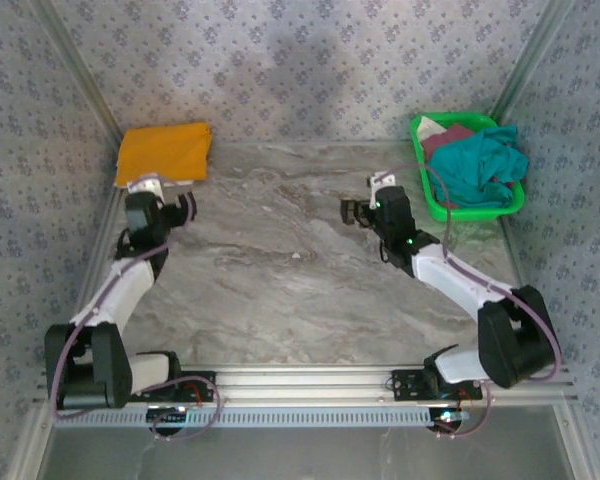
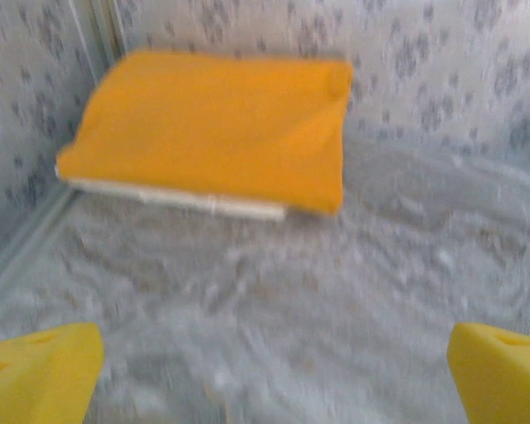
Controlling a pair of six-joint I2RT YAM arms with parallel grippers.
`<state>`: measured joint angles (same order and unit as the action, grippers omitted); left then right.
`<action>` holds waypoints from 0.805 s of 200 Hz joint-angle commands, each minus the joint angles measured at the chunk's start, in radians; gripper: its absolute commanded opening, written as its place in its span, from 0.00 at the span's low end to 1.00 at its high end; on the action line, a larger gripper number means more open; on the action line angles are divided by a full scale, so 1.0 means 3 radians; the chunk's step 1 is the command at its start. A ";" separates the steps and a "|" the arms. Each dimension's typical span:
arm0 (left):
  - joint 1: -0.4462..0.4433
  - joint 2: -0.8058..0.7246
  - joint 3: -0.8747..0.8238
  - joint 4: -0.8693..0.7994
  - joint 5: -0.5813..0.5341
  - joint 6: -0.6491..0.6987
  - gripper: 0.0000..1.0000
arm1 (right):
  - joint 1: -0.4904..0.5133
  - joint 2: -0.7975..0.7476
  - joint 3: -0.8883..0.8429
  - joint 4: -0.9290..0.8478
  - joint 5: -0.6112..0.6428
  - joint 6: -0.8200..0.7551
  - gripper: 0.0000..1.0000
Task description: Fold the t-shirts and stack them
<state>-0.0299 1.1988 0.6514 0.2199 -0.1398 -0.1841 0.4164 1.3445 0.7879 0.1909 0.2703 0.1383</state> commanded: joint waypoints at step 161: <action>-0.0026 0.1044 -0.1204 0.2652 0.0080 0.0658 1.00 | -0.1228 0.0261 -0.1722 0.2559 -0.0296 -0.0687 1.00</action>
<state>-0.0280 1.5051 0.3172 0.8818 -0.1883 -0.0322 0.0559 1.3701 0.2794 0.7647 0.3260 0.0277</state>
